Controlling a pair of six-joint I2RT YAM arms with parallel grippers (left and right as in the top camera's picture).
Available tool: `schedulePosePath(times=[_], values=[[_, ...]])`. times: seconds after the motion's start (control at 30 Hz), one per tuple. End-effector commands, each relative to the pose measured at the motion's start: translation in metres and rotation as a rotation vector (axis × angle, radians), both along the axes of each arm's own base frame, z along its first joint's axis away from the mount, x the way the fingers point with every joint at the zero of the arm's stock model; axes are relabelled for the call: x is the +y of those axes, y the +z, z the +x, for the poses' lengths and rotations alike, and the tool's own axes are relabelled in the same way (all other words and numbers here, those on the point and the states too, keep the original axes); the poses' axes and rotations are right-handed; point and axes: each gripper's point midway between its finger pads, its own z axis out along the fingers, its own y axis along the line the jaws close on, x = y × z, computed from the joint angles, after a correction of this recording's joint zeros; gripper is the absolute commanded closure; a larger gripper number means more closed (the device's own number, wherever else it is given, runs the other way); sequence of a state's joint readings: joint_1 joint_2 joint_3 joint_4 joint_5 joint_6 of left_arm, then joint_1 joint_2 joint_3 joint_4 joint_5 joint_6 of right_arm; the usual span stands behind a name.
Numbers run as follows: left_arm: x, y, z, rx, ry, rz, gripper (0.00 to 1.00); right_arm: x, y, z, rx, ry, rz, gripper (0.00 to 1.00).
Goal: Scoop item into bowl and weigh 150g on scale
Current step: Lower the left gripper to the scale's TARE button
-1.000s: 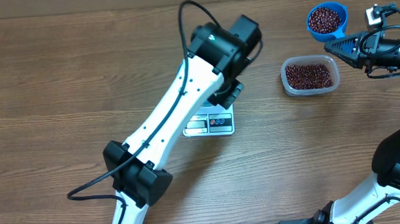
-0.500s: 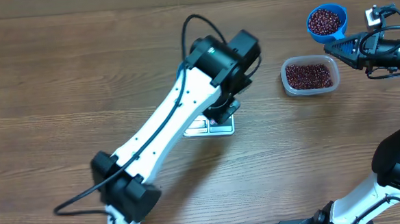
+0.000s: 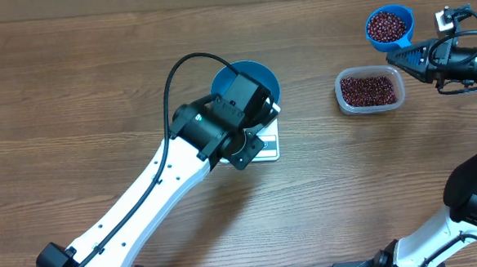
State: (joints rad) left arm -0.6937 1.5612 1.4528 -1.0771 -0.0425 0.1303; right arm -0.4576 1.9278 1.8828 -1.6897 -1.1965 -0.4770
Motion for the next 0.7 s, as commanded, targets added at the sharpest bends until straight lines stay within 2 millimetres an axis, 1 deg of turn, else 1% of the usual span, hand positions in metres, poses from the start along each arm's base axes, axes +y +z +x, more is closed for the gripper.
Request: schedulePosePath(times=[0.0,0.1,0.17,0.4,0.57,0.67], values=[[-0.003,-0.034,-0.001,0.032,0.022,-0.011,0.96,0.002,0.024,-0.004,-0.096,0.004,-0.019,0.96],[-0.009,-0.061,0.004,0.028,0.042,-0.033,0.96,0.002,0.024,-0.004,-0.096,0.004,-0.020,0.96],[-0.012,-0.071,0.005,0.024,0.038,-0.048,0.96,0.002,0.024,-0.003,-0.096,0.004,-0.021,0.96],[-0.020,-0.089,0.014,-0.042,0.008,-0.093,0.96,0.002,0.024,-0.003,-0.099,0.004,-0.021,0.96],[-0.019,-0.106,0.010,-0.042,0.005,-0.100,0.96,0.002,0.024,-0.003,-0.100,0.004,-0.022,0.96],[-0.018,-0.110,0.010,-0.046,0.005,-0.104,0.96,0.002,0.024,-0.003,-0.103,0.004,-0.023,0.96]])
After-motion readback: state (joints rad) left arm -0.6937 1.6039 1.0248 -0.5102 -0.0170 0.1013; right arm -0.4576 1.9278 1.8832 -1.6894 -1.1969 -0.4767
